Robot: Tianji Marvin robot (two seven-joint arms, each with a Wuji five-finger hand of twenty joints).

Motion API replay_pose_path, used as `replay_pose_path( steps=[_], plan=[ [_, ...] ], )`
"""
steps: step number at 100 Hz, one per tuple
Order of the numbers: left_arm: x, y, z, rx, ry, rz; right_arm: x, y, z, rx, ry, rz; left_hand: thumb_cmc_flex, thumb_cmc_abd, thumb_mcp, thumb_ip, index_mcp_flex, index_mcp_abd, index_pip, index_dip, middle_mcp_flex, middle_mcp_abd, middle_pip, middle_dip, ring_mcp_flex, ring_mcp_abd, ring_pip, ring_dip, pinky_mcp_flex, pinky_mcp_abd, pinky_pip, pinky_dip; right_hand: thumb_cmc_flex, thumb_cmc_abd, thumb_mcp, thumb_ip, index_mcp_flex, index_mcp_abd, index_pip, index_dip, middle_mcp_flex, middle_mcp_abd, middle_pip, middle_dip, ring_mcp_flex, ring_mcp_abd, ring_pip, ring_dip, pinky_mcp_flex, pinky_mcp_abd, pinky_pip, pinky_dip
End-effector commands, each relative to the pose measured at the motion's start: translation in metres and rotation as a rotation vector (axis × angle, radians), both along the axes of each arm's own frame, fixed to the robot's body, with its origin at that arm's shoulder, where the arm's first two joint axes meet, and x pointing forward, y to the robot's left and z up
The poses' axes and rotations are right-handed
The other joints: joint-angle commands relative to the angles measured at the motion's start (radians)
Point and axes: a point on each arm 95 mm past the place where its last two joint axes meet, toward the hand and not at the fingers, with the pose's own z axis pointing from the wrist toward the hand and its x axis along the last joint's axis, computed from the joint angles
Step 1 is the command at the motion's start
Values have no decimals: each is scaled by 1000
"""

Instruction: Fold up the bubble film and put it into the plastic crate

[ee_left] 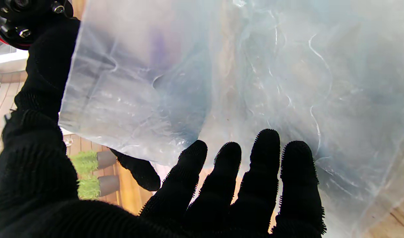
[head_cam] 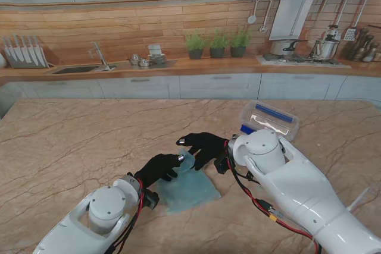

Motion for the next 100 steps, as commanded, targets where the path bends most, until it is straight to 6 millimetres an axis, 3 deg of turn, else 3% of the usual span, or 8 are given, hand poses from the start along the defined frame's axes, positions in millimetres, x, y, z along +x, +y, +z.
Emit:
replay_pose_path(
  steps=[1, 30, 43, 47, 53, 60, 79, 100],
  plan=[
    [-2, 1, 3, -6, 2, -16, -3, 4, 1, 3, -10, 9, 15, -56, -1, 27, 21, -36, -18, 0, 27, 4, 27, -6, 28, 10, 17, -4, 11, 23, 34, 7, -40, 42, -23, 26, -20, -32, -8, -5, -27, -22, -30, -16, -17, 18, -14, -12, 6, 11, -9, 18],
    [-6, 7, 11, 9, -14, -94, -3, 6, 1, -2, -19, -2, 5, -59, -1, 15, -119, -28, -83, -48, -76, -1, -9, -42, -38, -3, -45, -52, -25, 13, -23, -27, -38, 42, -21, 27, -26, -30, -5, -8, -40, -20, -29, -15, -22, 17, -12, -13, 6, 10, -16, 29],
    [-11, 3, 13, 84, -33, -97, -3, 7, 1, 5, -18, -8, 67, -90, 24, 29, -169, -14, -97, -61, -110, 1, -9, -43, -36, 4, -42, -51, 9, 56, -20, -27, -37, 42, -21, 28, -25, -28, -2, -9, -45, -18, -29, -15, -23, 19, -11, -13, 6, 11, -17, 32],
    [-12, 2, 14, 111, -34, -92, -3, 7, 1, 6, -20, -10, 8, -152, 233, 21, -191, -14, -94, -84, -128, 2, 1, -41, -33, 10, -30, -49, 21, 70, -11, -31, -35, 42, -20, 28, -25, -27, -1, -9, -46, -18, -28, -15, -23, 20, -11, -13, 8, 12, -16, 34],
    [-14, -1, 15, 158, -34, -86, -4, 8, 1, 8, -22, -12, 51, -162, 289, 21, -219, -2, -99, -89, -145, 11, 10, -36, -18, 19, -3, -37, 46, 81, 12, -20, -34, 45, -19, 29, -25, -25, 0, -9, -49, -16, -26, -14, -22, 20, -9, -13, 9, 13, -16, 35],
    [-16, -3, 15, 213, -50, -82, -6, 8, 1, 15, -23, -13, 53, -168, 354, 13, -207, 10, -93, -100, -139, 18, 29, -27, -7, 29, 25, -36, 59, 89, 26, -9, -33, 46, -19, 29, -26, -23, 1, -9, -50, -15, -24, -13, -24, 22, -8, -13, 8, 12, -15, 36],
    [-19, -8, 16, 252, -24, -71, -10, 7, 3, 34, -35, -25, 117, -169, 386, 16, -180, 12, -87, -94, -114, 24, 54, -14, 21, 33, 65, -24, 81, 89, 57, 7, -34, 51, -20, 30, -26, -21, 4, -10, -53, -15, -21, -13, -23, 20, -5, -14, 9, 13, -13, 38],
    [-20, -8, 15, 232, -8, -80, -16, 7, 6, 70, -48, -38, 107, -174, 388, 11, -189, 3, -90, -90, -118, 20, 54, -12, 17, 25, 77, -22, 72, 79, 63, 12, -35, 55, -22, 31, -23, -21, 8, -10, -53, -14, -17, -12, -11, 22, 3, -13, 16, 13, -6, 41]
  ],
)
